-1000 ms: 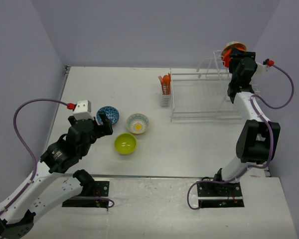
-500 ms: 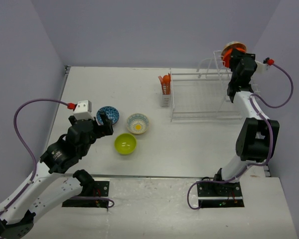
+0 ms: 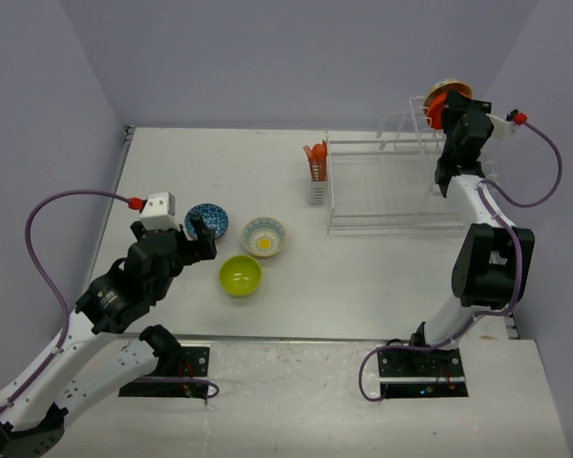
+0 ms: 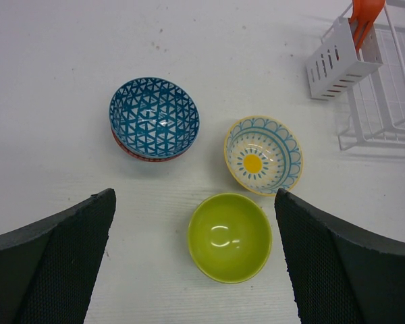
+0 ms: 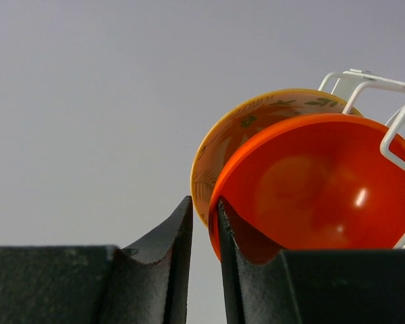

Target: Unload the bowls from the dish rack

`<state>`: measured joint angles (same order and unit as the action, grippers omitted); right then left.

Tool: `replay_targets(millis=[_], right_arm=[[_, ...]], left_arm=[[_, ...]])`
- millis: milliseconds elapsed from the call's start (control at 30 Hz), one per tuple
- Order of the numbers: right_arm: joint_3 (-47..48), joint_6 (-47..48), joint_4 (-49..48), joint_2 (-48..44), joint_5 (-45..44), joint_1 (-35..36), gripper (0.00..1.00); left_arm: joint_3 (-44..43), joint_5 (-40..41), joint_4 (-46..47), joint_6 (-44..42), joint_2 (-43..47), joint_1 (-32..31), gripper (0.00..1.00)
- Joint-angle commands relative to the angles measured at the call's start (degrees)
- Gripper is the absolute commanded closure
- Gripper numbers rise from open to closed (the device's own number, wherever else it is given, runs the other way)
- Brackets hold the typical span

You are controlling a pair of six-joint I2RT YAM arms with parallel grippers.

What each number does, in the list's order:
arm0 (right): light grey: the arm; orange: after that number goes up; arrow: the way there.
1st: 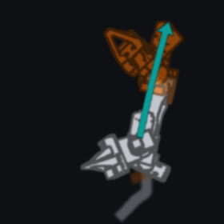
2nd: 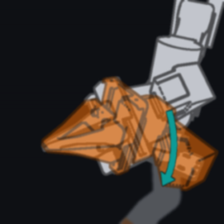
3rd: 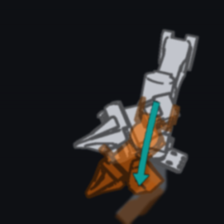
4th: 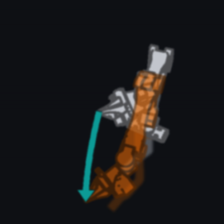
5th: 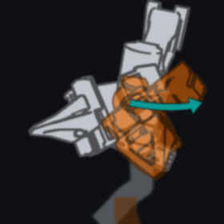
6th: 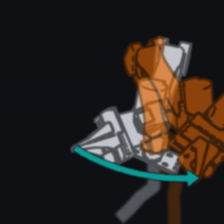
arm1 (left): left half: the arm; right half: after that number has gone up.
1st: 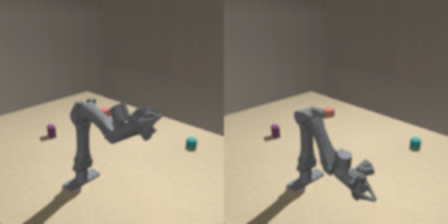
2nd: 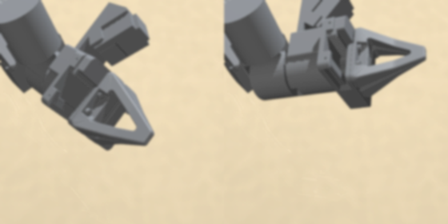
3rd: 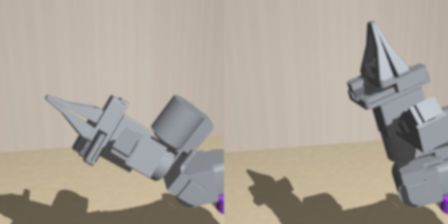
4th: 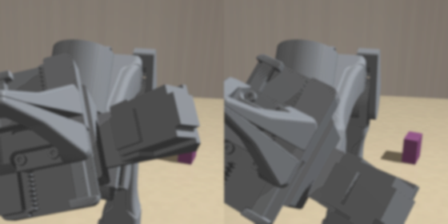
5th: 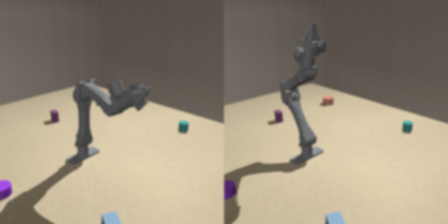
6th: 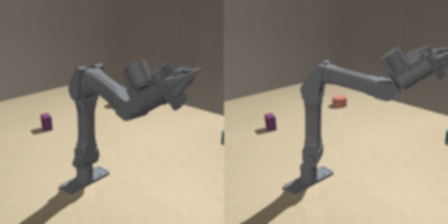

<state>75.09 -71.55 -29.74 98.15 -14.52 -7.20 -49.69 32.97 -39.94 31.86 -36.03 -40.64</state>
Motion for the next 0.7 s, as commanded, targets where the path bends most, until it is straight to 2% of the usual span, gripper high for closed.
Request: replay_targets(millis=[0,233,300,467,667], right_arm=[[-0.38,1.32,-6.03,0.11,-2.70,-0.27,0.77],[-2.05,1.59,-14.03,1.69,-2.26,-0.18,0.73],[-1.70,1.67,-13.77,1.78,-3.05,-0.01,0.77],[1.54,3.08,-7.72,2.22,-3.94,0.17,0.76],[4.53,2.72,-5.43,3.89,-2.88,0.17,0.77]], left_arm=[[0.47,-0.19,2.24,-1.01,0.26,-0.14,0.00],[0.65,-1.07,2.68,-1.27,0.87,-0.23,0.00],[0.65,-1.33,2.68,-1.36,0.79,-0.14,0.00],[0.65,-1.59,2.68,-1.45,0.96,-0.23,0.00],[0.74,-1.59,2.77,-1.54,1.67,-0.31,0.00]])
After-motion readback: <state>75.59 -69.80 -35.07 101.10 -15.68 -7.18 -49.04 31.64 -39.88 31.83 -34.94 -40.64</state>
